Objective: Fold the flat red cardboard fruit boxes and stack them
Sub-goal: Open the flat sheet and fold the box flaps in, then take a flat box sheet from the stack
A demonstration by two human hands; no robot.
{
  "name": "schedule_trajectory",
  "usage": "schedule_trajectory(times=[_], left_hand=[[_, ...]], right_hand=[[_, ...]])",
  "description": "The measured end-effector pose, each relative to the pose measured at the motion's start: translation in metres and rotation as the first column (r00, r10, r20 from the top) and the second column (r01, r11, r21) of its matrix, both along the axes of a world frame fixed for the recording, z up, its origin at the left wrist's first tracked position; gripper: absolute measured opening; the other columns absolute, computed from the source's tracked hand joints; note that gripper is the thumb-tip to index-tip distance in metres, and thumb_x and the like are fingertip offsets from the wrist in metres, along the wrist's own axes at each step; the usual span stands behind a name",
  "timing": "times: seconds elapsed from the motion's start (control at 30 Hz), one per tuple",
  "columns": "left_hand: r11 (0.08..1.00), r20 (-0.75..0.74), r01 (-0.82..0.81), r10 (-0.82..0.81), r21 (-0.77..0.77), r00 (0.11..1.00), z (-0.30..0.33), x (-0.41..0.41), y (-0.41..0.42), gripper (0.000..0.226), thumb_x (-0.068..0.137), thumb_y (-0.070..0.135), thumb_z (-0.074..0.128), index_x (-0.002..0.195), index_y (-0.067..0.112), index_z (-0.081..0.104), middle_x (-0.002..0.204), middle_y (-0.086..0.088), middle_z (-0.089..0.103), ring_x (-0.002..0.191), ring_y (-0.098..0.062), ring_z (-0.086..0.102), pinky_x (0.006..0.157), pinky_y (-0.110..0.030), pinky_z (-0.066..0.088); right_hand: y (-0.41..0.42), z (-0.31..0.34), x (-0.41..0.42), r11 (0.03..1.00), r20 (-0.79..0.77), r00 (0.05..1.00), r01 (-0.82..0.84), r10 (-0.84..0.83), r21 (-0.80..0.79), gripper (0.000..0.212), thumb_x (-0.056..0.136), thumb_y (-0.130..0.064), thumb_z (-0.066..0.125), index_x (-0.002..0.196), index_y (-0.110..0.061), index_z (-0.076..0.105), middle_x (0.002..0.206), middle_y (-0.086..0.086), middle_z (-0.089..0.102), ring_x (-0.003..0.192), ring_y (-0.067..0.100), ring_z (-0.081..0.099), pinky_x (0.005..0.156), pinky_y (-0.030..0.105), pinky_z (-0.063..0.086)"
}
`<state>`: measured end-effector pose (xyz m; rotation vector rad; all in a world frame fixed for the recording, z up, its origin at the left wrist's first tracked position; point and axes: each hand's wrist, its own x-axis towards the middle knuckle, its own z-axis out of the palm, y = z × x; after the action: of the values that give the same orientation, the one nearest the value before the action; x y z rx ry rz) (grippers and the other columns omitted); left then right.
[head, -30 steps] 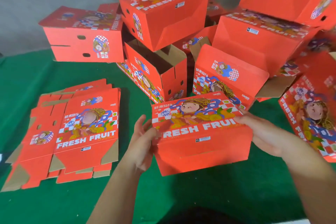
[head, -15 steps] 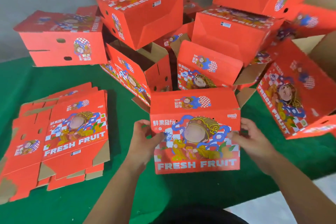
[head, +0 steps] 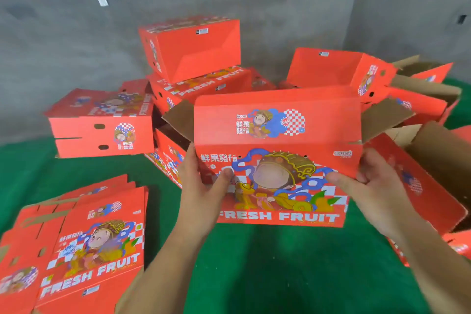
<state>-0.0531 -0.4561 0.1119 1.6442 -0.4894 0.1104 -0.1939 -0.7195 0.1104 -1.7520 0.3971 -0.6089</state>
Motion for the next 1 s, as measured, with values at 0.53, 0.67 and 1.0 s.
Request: schedule_trajectory(times=[0.53,0.67,1.0], left_hand=[[0.99,-0.226,0.111,-0.089,0.088,0.97,0.037,0.021,-0.025,0.026,0.101,0.007,0.062,0.12,0.024,0.065,0.111,0.01,0.067,0.09,0.014,0.061,0.082,-0.004,0.045],[0.987,-0.274,0.157,-0.144,0.027,0.951,0.033,0.018,-0.032,0.02,0.101,0.008,0.061,0.114,0.021,0.068,0.091,0.02,0.069,0.069,0.016,0.06,0.063,-0.002,0.044],[0.991,-0.415,0.108,-0.132,-0.081,0.9,0.009,0.005,-0.011,0.019,0.106,0.016,0.055,0.12,0.019,0.068,0.097,0.005,0.071,0.083,-0.005,0.061,0.071,-0.015,0.052]], right_hand=[[-0.1,0.085,0.166,0.972,-0.062,0.982,0.167,-0.179,-0.166,0.012,0.089,-0.015,0.071,0.099,-0.022,0.07,0.074,-0.004,0.069,0.062,0.006,0.057,0.065,0.032,0.045],[-0.062,0.073,0.161,0.986,-0.114,0.985,0.116,-0.13,-0.119,0.037,0.095,-0.016,0.065,0.132,-0.017,0.063,0.105,0.008,0.069,0.08,0.019,0.062,0.068,0.027,0.047],[0.104,0.028,0.14,0.942,-0.153,0.947,-0.304,0.283,-0.14,0.03,0.096,-0.014,0.06,0.123,-0.028,0.064,0.106,-0.012,0.07,0.085,-0.007,0.065,0.07,0.011,0.046]])
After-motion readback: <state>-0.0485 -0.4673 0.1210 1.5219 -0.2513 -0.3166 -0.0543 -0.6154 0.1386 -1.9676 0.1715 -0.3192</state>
